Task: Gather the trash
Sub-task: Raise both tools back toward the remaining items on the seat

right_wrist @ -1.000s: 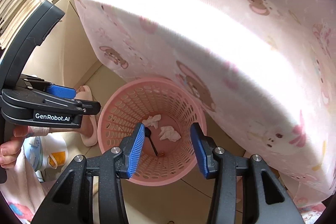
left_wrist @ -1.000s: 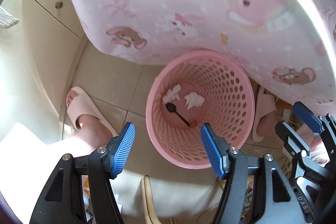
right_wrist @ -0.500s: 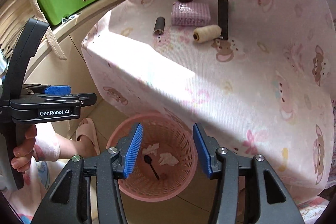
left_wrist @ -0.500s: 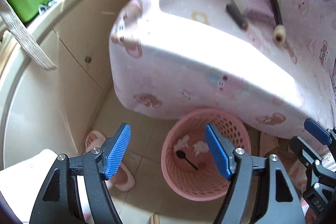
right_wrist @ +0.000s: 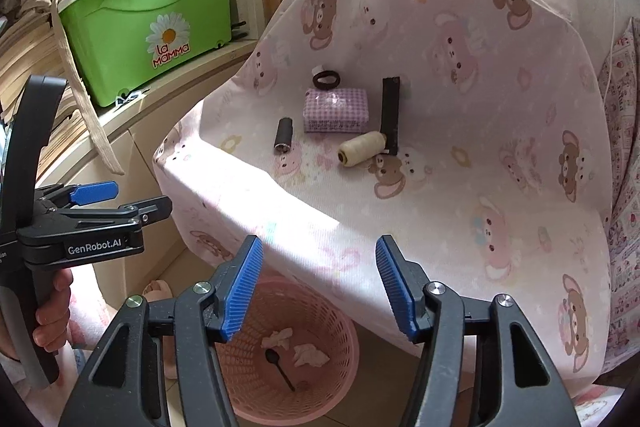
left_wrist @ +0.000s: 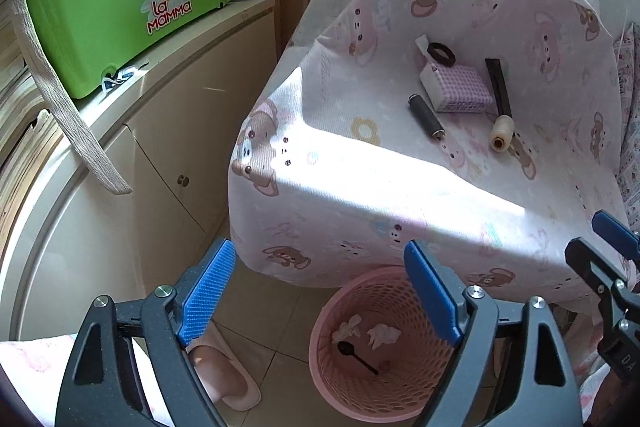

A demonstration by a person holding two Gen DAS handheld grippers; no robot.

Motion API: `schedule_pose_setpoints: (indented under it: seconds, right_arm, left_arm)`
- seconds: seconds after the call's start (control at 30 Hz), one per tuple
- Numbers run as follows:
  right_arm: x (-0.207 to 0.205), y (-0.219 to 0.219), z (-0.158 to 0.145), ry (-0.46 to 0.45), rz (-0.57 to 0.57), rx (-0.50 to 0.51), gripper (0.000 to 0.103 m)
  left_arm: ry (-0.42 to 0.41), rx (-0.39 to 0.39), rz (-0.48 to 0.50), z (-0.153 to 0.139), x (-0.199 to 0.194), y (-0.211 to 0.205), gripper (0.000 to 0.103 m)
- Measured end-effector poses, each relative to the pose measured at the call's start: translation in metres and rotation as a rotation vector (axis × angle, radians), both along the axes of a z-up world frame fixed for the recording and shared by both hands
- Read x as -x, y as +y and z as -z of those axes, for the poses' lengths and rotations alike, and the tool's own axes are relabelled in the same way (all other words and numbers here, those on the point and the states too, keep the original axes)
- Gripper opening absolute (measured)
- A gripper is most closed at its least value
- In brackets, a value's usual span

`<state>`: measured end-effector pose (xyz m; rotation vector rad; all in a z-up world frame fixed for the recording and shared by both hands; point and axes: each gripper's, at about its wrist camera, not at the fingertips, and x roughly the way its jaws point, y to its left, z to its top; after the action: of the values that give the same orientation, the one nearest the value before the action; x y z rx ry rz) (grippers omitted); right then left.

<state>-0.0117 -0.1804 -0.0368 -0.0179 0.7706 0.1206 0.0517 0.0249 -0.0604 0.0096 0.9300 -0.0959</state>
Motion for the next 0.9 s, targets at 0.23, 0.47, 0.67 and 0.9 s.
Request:
schedule_pose_setpoints:
  seconds: [0.23,0.47,0.67,0.9]
  right_arm:
    - [-0.012,-0.012,-0.003,-0.011,0.059,0.025,0.066]
    - [-0.017,-0.024,-0.011,-0.044,0.105,0.038,0.067]
    - [-0.025,-0.046,-0.017,-0.06,0.158,0.003,0.074]
    - [-0.06,-0.061,-0.002,0.015,0.177,-0.066,0.075]
  left_arm:
    - [-0.027,-0.001,-0.006,-0.003,0.0,-0.006,0.089]
    - [-0.048,0.008,-0.006,-0.01,0.0,-0.01,0.091]
    - [-0.051,0.02,0.007,-0.013,-0.002,-0.016,0.091]
    - [-0.004,0.043,-0.001,-0.005,-0.019,-0.018,0.092]
